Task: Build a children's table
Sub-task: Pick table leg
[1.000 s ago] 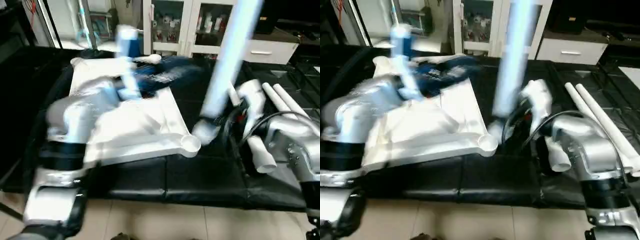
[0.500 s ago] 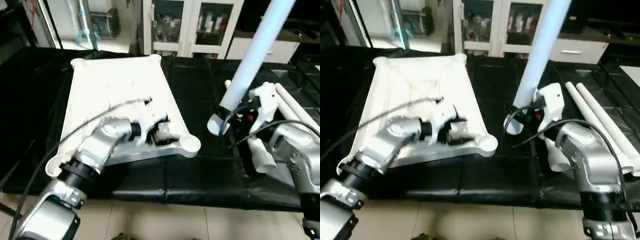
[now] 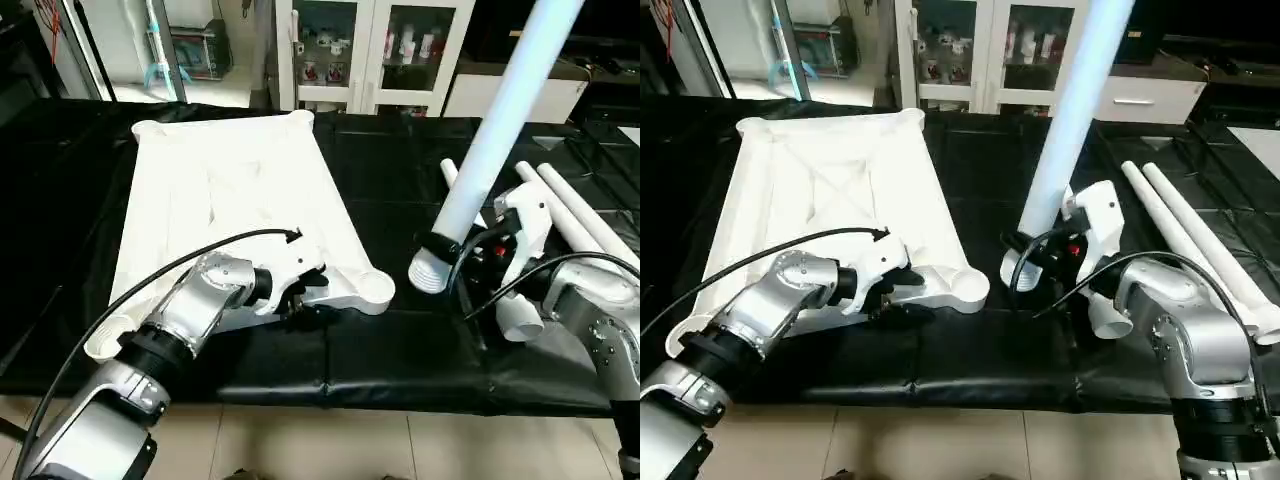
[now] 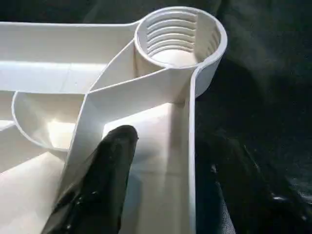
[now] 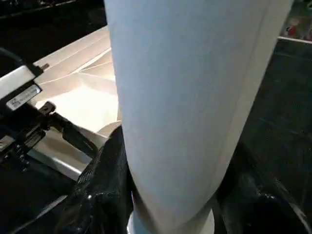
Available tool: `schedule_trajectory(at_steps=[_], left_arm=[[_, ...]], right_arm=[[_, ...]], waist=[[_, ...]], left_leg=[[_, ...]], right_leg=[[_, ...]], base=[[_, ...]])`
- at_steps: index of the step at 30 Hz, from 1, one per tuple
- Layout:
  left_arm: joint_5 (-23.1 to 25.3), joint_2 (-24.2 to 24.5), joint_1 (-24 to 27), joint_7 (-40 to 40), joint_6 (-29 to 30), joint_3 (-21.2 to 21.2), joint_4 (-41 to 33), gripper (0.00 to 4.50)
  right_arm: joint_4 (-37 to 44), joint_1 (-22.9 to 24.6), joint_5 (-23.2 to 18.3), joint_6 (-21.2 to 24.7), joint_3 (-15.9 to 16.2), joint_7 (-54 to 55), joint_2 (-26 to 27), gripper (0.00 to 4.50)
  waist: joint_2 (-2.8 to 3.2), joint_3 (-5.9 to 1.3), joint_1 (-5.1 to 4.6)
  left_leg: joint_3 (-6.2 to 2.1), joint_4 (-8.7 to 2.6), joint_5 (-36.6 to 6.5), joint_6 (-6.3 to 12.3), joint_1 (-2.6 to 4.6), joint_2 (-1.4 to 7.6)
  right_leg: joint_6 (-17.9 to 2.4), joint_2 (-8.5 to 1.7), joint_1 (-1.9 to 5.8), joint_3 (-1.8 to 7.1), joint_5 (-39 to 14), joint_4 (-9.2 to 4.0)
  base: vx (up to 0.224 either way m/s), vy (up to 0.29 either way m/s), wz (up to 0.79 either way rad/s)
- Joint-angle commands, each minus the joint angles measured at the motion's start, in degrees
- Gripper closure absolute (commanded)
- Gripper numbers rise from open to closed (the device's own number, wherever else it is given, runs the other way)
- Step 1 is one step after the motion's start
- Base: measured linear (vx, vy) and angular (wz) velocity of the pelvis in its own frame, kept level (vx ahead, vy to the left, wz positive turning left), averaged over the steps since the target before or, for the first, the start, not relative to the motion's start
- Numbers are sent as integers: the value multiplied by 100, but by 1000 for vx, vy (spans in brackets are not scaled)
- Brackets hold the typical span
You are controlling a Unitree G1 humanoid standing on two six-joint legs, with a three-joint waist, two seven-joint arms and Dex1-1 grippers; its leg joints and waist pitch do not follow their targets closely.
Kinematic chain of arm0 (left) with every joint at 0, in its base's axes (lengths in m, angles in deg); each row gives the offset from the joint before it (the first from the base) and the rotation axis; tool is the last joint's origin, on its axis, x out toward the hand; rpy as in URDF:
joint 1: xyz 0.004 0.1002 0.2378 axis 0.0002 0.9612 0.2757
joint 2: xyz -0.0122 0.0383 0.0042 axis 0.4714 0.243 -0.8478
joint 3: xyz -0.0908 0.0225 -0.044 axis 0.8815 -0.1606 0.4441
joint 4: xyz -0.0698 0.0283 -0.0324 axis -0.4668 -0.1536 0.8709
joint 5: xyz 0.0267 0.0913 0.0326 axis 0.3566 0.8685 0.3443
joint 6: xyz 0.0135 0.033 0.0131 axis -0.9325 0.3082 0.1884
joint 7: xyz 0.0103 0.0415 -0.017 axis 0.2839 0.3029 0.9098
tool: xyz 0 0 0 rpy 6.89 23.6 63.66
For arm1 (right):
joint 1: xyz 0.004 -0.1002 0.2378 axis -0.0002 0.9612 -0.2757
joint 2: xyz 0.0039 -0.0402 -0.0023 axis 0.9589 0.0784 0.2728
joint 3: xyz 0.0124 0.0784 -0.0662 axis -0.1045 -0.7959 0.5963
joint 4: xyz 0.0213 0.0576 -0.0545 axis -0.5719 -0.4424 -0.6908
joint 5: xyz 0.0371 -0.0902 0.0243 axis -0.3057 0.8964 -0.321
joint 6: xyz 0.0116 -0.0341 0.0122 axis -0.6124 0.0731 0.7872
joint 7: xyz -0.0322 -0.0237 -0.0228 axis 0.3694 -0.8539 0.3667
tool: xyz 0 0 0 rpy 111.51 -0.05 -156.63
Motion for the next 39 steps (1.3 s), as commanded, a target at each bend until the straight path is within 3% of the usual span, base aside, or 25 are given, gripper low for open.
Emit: schedule_trajectory(at_steps=[1,10,23,26,27,28,29,30,32,35,36,39], left_arm=[[103,36,-17,56,156,33,162,204],[66,239,99,-343,756,46,-275,274],[244,338,294,-380,855,-47,-489,383],[302,388,433,-433,761,-113,-687,401],[300,401,486,-468,738,-129,-774,414],[260,415,580,-541,705,-155,-957,424],[192,426,678,-654,596,-190,-1144,430],[166,431,713,-697,561,-202,-1215,436],[91,444,829,-809,623,-271,-1476,443],[107,369,978,-778,829,-382,-1817,450],[136,323,1000,-722,841,-386,-1847,450],[226,234,1058,-564,853,-373,-1897,450]], right_arm=[[173,-77,-68,66,-41,-60,-62,264],[67,-137,-74,38,-13,-158,-134,264],[-54,-254,-76,34,23,-256,-121,264],[-209,-326,-271,219,-51,-251,30,264],[-305,-361,-343,288,-79,-265,85,264],[-500,-409,-417,390,-47,-378,123,264],[-629,-438,-450,413,11,-529,126,264],[-674,-451,-462,422,31,-584,127,264],[-803,-519,-596,493,28,-788,154,264],[-1007,-708,-844,652,-92,-972,231,264],[-1001,-728,-857,660,-60,-1044,212,264],[-898,-716,-876,750,187,-1357,81,264]], waist=[[-38,-395,-1],[-29,-395,-43],[-41,-390,-87],[-29,-386,-97],[40,-388,-93],[32,-392,-125],[91,-384,-123],[59,-387,-132],[70,-405,-115],[3,-405,-95],[16,-391,-82],[-41,-372,-50]], left_leg=[[-117,-459,-890,149,57,340],[-119,-460,-800,186,51,344],[-122,-466,-825,209,35,342],[-126,-471,-861,213,37,346],[-135,-469,-899,198,49,346],[-131,-470,-1013,178,51,348],[-140,-472,-1033,163,43,341],[-131,-475,-1098,158,45,348],[-125,-469,-1020,169,56,352],[-113,-467,-842,245,47,364],[-108,-471,-842,246,50,361],[-95,-472,-902,246,60,360]], right_leg=[[-1135,-441,311,293,-1518,-453],[-1191,-438,302,292,-1413,-438],[-1169,-437,306,293,-1490,-450],[-1199,-436,302,291,-1479,-452],[-1223,-447,302,294,-1490,-450],[-1255,-431,300,288,-1522,-469],[-1262,-432,300,288,-1526,-464],[-1270,-428,302,287,-1532,-482],[-1287,-426,301,293,-1456,-454],[-1334,-428,304,296,-1348,-424],[-1303,-421,291,289,-1453,-441],[-1161,-436,278,298,-1799,-479]], base=[[0,0,0],[0,0,0],[0,0,0],[0,0,0],[0,0,0],[0,0,0],[0,0,0],[0,0,0],[0,0,0],[0,0,0],[0,0,0],[0,0,0]])
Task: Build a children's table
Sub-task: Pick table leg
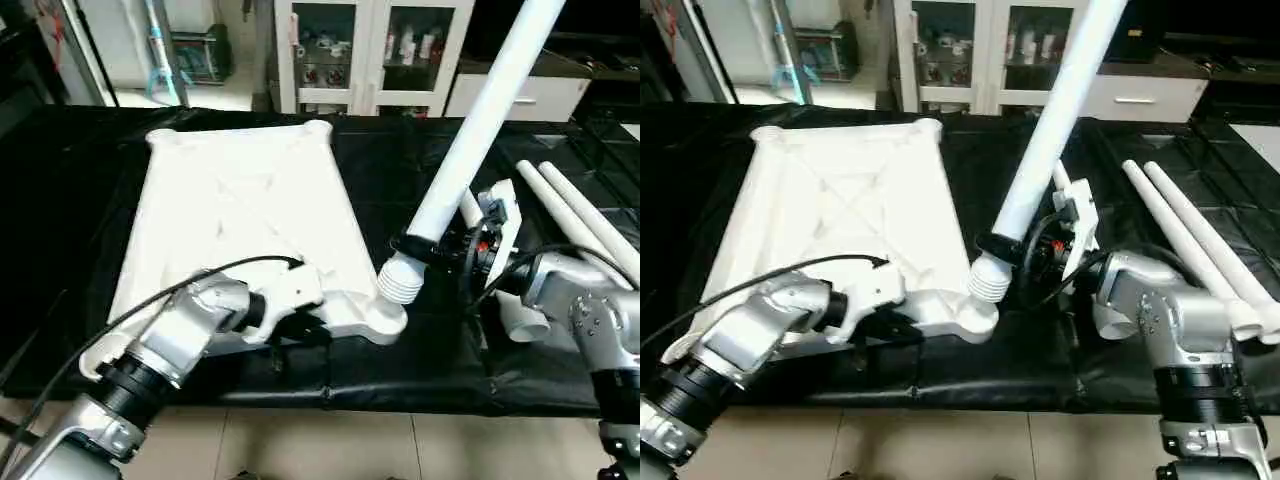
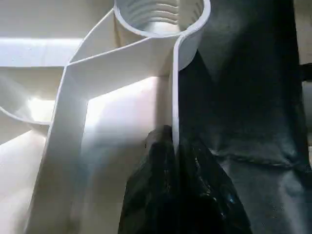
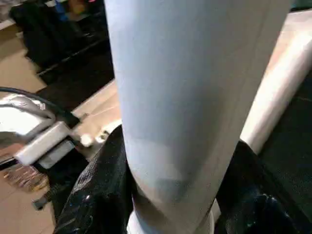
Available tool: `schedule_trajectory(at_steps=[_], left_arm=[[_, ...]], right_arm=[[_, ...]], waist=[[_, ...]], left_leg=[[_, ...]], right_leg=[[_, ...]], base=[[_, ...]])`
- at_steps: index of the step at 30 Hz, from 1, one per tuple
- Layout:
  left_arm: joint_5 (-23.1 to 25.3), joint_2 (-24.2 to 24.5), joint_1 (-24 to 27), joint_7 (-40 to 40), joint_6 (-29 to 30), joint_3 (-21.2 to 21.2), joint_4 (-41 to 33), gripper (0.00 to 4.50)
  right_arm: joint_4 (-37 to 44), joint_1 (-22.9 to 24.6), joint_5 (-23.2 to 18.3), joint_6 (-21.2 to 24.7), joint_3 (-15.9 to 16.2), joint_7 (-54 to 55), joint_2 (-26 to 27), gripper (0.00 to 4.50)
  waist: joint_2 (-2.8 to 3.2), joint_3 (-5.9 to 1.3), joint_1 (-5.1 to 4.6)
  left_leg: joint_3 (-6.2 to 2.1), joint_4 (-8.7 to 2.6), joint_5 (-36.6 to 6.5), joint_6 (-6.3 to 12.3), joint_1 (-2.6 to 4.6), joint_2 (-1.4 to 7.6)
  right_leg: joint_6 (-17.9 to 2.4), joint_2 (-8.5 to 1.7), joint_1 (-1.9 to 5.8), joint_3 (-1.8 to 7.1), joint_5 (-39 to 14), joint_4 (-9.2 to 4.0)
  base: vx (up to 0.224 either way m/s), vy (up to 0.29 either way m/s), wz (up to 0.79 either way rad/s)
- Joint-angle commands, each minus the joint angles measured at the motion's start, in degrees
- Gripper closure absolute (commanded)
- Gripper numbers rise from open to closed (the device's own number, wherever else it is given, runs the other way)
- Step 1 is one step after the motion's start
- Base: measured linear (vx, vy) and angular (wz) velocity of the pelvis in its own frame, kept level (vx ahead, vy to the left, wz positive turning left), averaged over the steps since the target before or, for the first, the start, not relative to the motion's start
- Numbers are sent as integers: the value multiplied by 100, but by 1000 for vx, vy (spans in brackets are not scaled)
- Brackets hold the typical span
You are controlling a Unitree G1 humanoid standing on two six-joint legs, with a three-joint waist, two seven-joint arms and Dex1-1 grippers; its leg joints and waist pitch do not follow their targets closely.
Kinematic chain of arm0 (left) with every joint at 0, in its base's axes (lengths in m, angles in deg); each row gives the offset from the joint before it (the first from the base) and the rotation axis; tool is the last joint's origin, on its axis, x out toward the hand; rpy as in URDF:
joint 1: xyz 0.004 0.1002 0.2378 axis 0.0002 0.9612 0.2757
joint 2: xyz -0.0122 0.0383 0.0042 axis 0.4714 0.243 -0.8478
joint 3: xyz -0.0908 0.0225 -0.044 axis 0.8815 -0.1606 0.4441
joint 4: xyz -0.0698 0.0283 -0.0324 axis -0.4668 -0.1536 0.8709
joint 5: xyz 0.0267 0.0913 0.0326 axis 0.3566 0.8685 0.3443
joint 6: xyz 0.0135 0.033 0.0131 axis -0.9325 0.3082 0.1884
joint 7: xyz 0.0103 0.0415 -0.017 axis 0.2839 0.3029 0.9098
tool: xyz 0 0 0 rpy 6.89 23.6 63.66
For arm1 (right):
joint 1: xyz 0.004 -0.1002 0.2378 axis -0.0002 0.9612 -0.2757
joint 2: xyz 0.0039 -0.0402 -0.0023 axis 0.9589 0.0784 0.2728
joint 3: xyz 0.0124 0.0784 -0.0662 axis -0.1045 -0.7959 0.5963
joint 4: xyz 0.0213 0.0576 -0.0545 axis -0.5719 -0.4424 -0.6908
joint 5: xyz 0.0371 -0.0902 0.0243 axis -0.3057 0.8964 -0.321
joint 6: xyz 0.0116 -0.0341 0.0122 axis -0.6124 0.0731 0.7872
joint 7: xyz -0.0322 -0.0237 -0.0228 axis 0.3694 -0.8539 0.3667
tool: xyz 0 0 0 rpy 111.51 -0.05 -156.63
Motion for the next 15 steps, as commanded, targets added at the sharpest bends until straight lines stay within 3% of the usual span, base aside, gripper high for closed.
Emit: schedule_trajectory(at_steps=[1,2,9,15], left_arm=[[-19,-128,174,83,38,-166,3,450],[30,-129,197,122,60,-163,-21,450],[115,-72,210,176,145,-123,-68,450],[192,-42,215,134,164,-140,-84,450]], right_arm=[[153,-31,-106,156,150,-249,-88,264],[234,-7,-156,255,232,-396,-129,264],[192,30,249,70,735,-586,-263,264],[-196,-93,521,-226,812,-516,-228,264]], waist=[[-159,-348,-6],[-182,-345,-15],[-185,-341,-15],[-195,-342,-23]], left_leg=[[-111,-459,-879,258,45,357],[-109,-463,-870,266,38,358],[-116,-472,-901,193,38,362],[-118,-472,-937,185,34,355]], right_leg=[[-1106,-440,280,291,-1905,-453],[-1042,-438,270,290,-1995,-466],[-947,-448,240,300,-2112,-484],[-928,-449,232,299,-2167,-493]], base=[[0,0,0],[0,0,0],[0,0,0],[0,0,0]])
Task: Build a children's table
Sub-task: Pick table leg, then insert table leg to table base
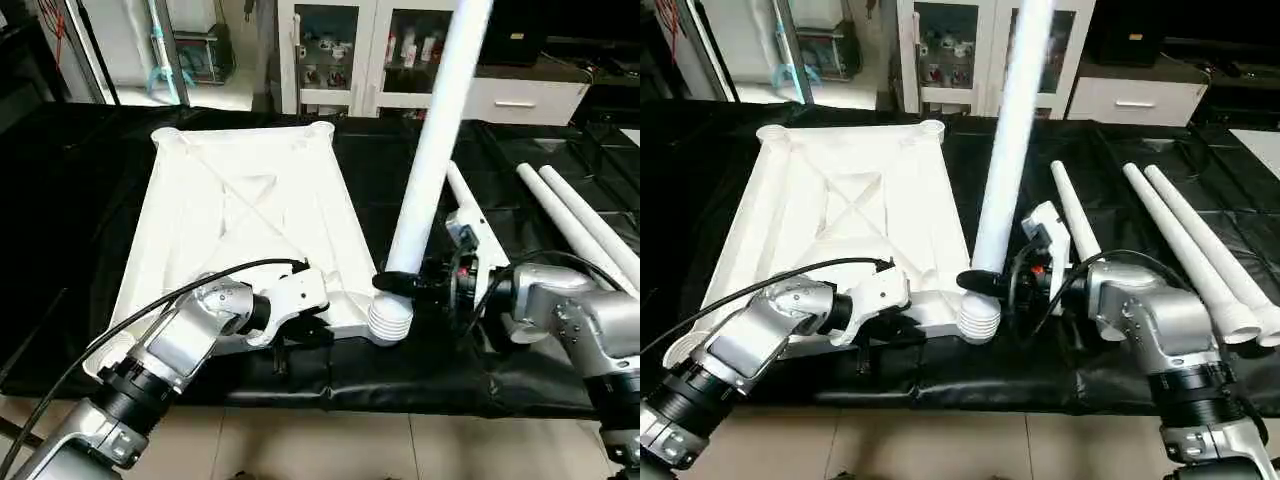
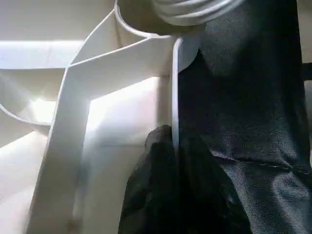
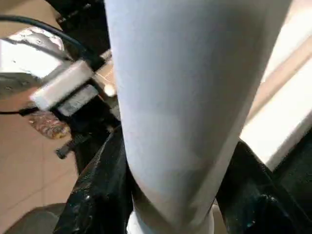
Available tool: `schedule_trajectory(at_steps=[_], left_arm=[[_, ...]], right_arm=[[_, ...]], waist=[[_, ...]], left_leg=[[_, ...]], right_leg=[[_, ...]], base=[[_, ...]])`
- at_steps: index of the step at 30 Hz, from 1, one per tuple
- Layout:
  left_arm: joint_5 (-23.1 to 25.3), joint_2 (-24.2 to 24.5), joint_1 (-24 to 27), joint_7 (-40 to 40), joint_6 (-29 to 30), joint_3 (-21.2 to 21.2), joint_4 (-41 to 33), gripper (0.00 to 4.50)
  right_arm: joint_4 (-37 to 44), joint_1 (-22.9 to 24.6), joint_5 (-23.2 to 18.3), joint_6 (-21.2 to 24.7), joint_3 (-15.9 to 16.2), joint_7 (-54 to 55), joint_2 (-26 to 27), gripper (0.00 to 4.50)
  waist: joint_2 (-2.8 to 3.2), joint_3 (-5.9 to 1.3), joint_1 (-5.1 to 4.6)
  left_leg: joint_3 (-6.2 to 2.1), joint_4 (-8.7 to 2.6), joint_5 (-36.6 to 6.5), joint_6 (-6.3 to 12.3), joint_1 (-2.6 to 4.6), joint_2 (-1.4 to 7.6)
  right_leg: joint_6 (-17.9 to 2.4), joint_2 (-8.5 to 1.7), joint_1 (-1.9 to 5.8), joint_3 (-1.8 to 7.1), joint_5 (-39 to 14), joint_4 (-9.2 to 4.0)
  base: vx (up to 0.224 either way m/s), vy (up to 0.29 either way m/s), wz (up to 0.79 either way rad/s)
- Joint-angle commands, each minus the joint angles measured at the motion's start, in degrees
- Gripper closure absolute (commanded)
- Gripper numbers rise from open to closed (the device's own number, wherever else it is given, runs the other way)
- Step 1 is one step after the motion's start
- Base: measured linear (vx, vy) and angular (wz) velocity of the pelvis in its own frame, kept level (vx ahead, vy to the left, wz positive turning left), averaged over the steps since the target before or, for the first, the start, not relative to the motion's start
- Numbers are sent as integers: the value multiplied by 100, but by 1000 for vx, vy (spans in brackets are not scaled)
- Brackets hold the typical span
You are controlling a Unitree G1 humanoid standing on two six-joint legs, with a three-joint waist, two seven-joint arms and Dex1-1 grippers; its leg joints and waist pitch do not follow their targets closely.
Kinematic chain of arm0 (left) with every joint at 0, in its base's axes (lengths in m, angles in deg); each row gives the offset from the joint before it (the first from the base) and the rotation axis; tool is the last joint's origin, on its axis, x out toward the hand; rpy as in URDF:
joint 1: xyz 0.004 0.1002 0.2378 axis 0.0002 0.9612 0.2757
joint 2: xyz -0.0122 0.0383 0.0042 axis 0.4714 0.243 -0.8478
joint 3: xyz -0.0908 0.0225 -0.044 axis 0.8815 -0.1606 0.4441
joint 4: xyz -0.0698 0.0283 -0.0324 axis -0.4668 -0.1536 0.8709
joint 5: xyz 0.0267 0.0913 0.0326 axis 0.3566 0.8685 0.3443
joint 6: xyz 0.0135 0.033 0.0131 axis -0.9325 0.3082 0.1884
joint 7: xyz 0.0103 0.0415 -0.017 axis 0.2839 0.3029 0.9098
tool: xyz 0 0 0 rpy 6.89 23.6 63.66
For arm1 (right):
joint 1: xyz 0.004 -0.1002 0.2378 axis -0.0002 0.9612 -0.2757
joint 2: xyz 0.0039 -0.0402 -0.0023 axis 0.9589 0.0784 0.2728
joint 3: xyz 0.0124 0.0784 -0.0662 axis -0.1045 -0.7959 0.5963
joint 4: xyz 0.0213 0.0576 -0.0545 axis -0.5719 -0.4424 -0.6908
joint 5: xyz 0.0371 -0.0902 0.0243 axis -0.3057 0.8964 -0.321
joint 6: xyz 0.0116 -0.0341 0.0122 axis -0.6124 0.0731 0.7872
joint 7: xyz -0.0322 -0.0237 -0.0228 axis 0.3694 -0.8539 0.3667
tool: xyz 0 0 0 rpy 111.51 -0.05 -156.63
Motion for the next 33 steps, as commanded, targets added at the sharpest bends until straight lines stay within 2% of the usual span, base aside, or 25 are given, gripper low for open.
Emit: schedule_trajectory(at_steps=[1,3,10,13,16,19,20,22,28,33], left_arm=[[43,-42,133,33,69,-155,110,450],[50,-23,137,12,77,-151,99,450],[72,14,148,-50,95,-135,78,450],[74,18,146,-65,103,-137,76,450],[80,13,134,-77,107,-136,100,450],[88,3,138,-77,109,-121,105,450],[87,2,138,-78,110,-115,105,450],[89,2,136,-76,107,-110,109,450],[78,-45,122,44,83,-4,187,450],[44,-172,60,191,74,119,322,450]], right_arm=[[-95,-108,76,-142,1,13,-39,264],[-179,-134,106,-195,25,26,-44,264],[-555,-229,295,-431,57,60,96,264],[-757,-273,345,-527,66,82,189,264],[-1029,-302,408,-669,99,125,293,265],[-1193,-302,442,-749,99,145,347,265],[-1207,-292,455,-759,88,139,356,265],[-1206,-273,466,-769,76,133,359,265],[-1016,54,358,-876,-141,227,383,265],[-705,562,150,-946,-482,532,555,265]], waist=[[-117,-336,-15],[-128,-336,-22],[-101,-339,-23],[-94,-337,-24],[-99,-343,-41],[-101,-326,-59],[-116,-320,-73],[-113,-321,-83],[-123,-328,-74],[-121,-307,-72]], left_leg=[[-127,-473,-941,191,37,354],[-127,-475,-956,194,32,356],[-132,-480,-998,183,35,359],[-125,-479,-1044,167,60,363],[-126,-484,-1002,181,37,359],[-131,-491,-1151,158,39,360],[-138,-497,-1269,131,43,357],[-148,-504,-1312,108,43,362],[-144,-512,-1287,133,49,372],[-147,-528,-1475,113,59,364]], right_leg=[[-976,-446,232,293,-2144,-492],[-971,-439,236,292,-2113,-488],[-1045,-445,231,290,-2046,-479],[-1081,-442,212,295,-2035,-487],[-1137,-436,237,291,-1863,-465],[-1101,-443,233,287,-2087,-493],[-1033,-443,226,287,-2299,-513],[-980,-444,223,286,-2400,-522],[-970,-442,215,295,-2284,-522],[-878,-451,195,293,-2609,-574]], base=[[0,0,0],[0,0,0],[0,0,0],[0,0,0],[0,0,0],[0,0,0],[0,0,0],[0,0,0],[0,0,0],[0,0,0]])
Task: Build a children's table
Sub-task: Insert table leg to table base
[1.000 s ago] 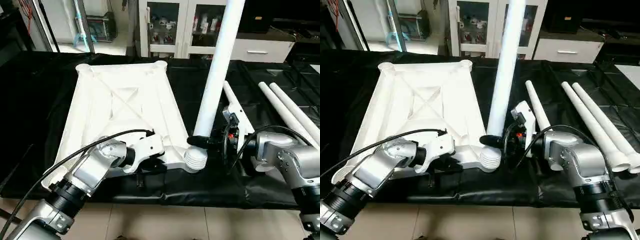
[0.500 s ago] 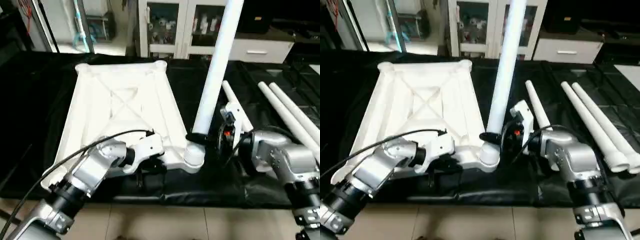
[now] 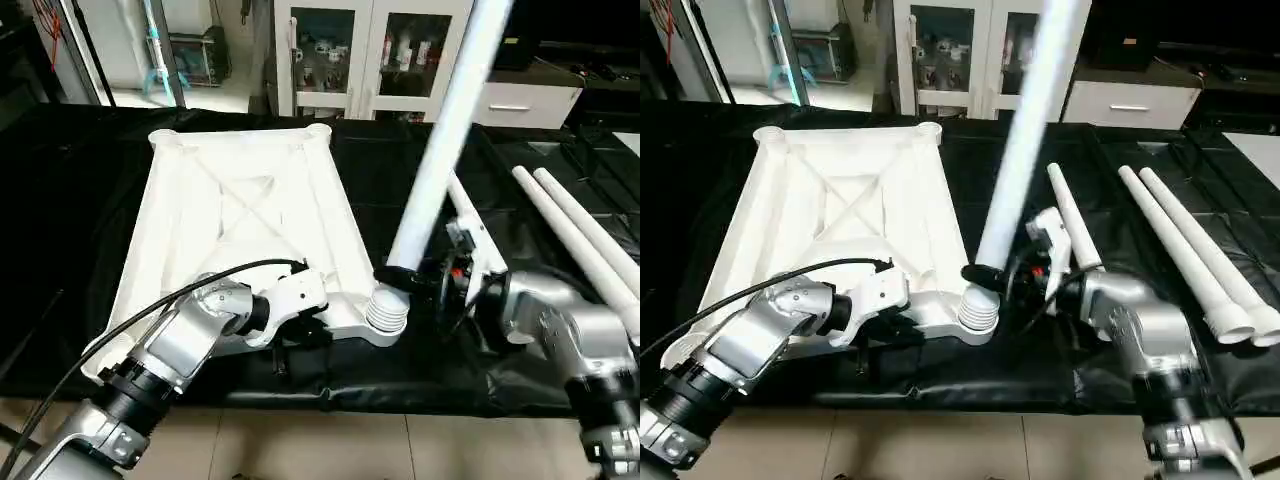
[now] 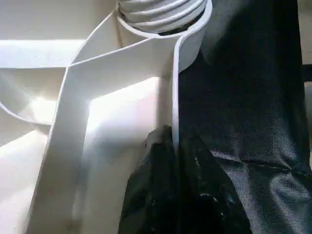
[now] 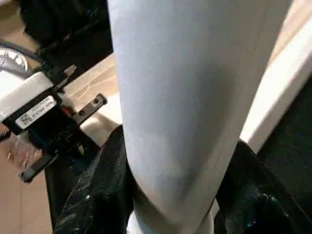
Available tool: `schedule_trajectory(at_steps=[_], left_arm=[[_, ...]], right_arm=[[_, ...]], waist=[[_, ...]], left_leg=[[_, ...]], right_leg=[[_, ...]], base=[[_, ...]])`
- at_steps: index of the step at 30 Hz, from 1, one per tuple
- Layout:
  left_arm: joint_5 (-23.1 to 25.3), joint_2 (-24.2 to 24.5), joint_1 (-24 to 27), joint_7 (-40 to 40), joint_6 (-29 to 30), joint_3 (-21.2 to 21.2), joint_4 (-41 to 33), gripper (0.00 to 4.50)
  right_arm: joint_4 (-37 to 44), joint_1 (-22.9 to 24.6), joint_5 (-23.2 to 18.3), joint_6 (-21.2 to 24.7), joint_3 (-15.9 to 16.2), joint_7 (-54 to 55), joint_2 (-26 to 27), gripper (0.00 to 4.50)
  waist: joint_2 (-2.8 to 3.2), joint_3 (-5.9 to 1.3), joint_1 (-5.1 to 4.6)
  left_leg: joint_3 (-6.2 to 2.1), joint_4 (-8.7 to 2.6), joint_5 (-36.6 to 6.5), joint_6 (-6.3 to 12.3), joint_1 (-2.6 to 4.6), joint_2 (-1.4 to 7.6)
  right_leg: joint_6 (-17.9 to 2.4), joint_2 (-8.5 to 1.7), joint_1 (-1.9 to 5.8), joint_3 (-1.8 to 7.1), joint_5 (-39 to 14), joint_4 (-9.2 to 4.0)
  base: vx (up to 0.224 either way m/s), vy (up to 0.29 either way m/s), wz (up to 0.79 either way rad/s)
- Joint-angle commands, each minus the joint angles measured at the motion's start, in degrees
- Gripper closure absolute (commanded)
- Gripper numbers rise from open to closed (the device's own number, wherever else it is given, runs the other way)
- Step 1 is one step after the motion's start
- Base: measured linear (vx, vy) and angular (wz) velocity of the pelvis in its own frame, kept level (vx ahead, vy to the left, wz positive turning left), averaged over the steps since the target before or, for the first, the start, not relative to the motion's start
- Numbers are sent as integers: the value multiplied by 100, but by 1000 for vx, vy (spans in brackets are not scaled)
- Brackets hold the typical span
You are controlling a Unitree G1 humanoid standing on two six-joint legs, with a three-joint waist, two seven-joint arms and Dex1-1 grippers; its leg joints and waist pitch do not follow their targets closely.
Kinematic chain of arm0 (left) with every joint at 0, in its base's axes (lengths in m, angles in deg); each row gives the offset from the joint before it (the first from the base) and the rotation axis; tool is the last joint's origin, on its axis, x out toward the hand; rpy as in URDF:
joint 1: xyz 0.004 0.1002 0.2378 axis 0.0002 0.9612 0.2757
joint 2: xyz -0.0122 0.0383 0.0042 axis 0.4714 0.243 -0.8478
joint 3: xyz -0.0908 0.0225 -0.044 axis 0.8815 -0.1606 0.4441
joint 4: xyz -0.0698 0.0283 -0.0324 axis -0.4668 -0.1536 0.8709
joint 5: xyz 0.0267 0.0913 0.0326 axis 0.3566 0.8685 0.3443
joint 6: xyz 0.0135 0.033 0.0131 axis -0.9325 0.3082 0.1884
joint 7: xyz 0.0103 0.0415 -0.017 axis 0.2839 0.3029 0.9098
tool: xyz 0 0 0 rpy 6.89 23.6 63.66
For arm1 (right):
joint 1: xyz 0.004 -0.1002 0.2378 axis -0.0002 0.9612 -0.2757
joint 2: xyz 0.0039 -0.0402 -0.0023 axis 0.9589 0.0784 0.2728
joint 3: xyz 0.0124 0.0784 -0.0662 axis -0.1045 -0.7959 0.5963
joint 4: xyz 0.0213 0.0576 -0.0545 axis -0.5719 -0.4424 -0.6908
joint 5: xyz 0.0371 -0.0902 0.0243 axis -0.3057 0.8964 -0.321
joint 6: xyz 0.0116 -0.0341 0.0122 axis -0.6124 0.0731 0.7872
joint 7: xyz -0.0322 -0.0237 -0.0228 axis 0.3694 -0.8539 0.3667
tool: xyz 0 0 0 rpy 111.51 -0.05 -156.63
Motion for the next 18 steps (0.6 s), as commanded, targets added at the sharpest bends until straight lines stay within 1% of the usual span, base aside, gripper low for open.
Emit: schedule_trajectory(at_steps=[1,2,4,5,6,7,9,10,11,12,14,17,18], left_arm=[[-41,-83,53,217,11,55,239,450],[-40,-94,37,224,13,63,257,450],[-42,-148,-15,273,5,102,329,450],[-42,-150,-16,274,5,104,331,450],[-37,-178,-55,303,-4,128,382,450],[-26,-192,-71,312,-11,139,406,450],[-9,-226,-110,342,-16,167,454,450],[-3,-242,-125,356,-19,177,469,450],[-2,-257,-136,370,-21,187,481,450],[0,-274,-144,387,-24,193,485,450],[9,-288,-147,411,-40,198,502,450],[21,-307,-146,437,-54,202,523,450],[24,-313,-146,439,-55,206,530,450]], right_arm=[[-10,188,82,45,-54,227,-17,265],[31,278,48,19,-114,284,28,265],[177,521,-45,-37,-278,450,151,265],[181,526,-48,-38,-282,454,155,265],[272,623,-89,-42,-332,503,198,265],[329,673,-105,-43,-347,525,216,265],[498,795,-61,-38,-298,566,215,265],[571,846,-3,-58,-247,571,195,265],[631,888,33,-81,-206,591,178,265],[717,942,162,-176,-119,632,118,265],[768,980,260,-252,-69,657,82,265],[876,1053,383,-336,-1,665,27,265],[942,1087,406,-338,26,662,3,265]], waist=[[-83,-266,-19],[-80,-266,-26],[-78,-252,-20],[-78,-252,-20],[-91,-248,-33],[-84,-247,-21],[-83,-237,-32],[-85,-240,-36],[-81,-241,-32],[-78,-245,-41],[-69,-243,-46],[-81,-226,-63],[-76,-223,-51]], left_leg=[[-160,-532,-1574,95,59,365],[-163,-532,-1601,88,57,360],[-160,-530,-1740,69,90,357],[-160,-530,-1740,69,90,357],[-178,-544,-1799,62,73,354],[-184,-551,-1840,48,86,361],[-193,-559,-1888,40,73,358],[-199,-567,-1911,27,68,359],[-203,-570,-1922,25,69,358],[-210,-584,-1923,24,62,365],[-215,-595,-1937,17,53,371],[-215,-600,-2065,10,72,367],[-209,-595,-2105,17,92,367]], right_leg=[[-825,-453,163,281,-2793,-582],[-790,-450,161,278,-2862,-589],[-687,-456,115,282,-3113,-639],[-687,-456,115,282,-3113,-639],[-640,-456,124,271,-3232,-646],[-588,-460,108,270,-3292,-654],[-555,-463,111,265,-3371,-664],[-498,-469,111,263,-3441,-677],[-487,-472,111,259,-3455,-680],[-491,-477,120,255,-3406,-683],[-496,-480,125,253,-3368,-685],[-479,-484,101,253,-3471,-710],[-460,-491,86,261,-3545,-736]], base=[[0,0,0],[0,0,0],[0,0,0],[0,0,0],[0,0,0],[0,0,0],[0,0,0],[0,0,0],[0,0,0],[0,0,0],[0,0,0],[0,0,0],[0,0,0]])
